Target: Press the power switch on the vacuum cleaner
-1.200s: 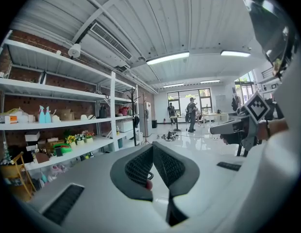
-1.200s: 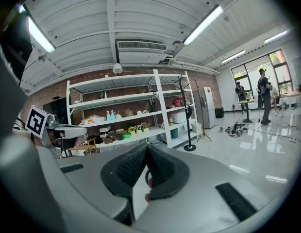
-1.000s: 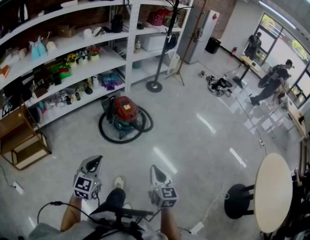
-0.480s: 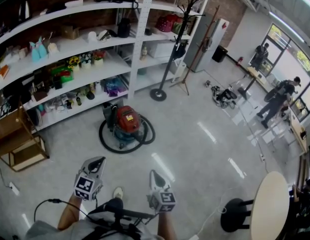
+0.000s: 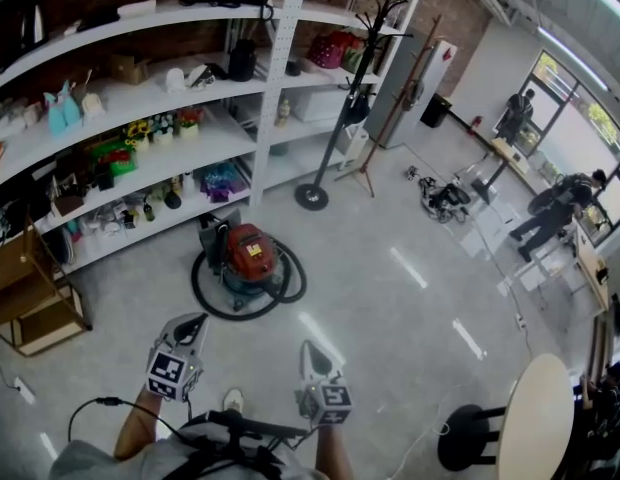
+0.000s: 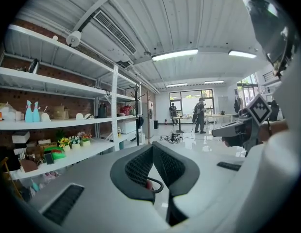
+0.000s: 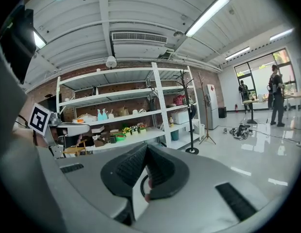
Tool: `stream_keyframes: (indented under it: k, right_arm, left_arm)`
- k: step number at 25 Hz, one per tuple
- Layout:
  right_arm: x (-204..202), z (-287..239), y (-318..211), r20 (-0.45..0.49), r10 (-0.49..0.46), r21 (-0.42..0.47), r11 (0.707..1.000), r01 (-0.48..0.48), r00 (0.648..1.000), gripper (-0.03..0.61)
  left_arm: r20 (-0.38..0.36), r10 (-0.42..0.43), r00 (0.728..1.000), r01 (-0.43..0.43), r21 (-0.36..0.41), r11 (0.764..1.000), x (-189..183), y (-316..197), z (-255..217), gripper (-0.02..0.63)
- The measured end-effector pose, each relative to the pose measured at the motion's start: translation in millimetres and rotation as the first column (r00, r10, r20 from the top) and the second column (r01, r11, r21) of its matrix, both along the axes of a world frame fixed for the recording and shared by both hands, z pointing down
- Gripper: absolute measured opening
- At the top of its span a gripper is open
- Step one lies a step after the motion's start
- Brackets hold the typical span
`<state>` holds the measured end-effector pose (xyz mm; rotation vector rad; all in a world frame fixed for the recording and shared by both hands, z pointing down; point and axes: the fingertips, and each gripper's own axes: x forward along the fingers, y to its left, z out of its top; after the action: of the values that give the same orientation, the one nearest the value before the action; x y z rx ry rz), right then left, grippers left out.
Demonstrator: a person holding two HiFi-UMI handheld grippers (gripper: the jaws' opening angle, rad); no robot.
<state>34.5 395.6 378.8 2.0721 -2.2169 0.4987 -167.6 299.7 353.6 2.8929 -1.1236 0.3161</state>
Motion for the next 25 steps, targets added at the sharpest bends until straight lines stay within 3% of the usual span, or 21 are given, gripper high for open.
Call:
stream_keyframes:
  k: [14, 25]
  right_arm:
    - [3, -2, -91, -0.009, 0.009, 0.004, 1.000, -0.009, 1.000, 0.012]
    - [5, 6, -134, -0.025, -0.015, -0.018, 1.000, 0.014, 1.000, 0.012]
  left_arm:
    - [-0.005, -0.010, 1.000, 0.010, -0.001, 1.000, -3, -94, 0, 0.006]
    - [-0.007, -0.032, 0.999, 0.032, -0.008, 0.999, -5, -130, 9, 0.008]
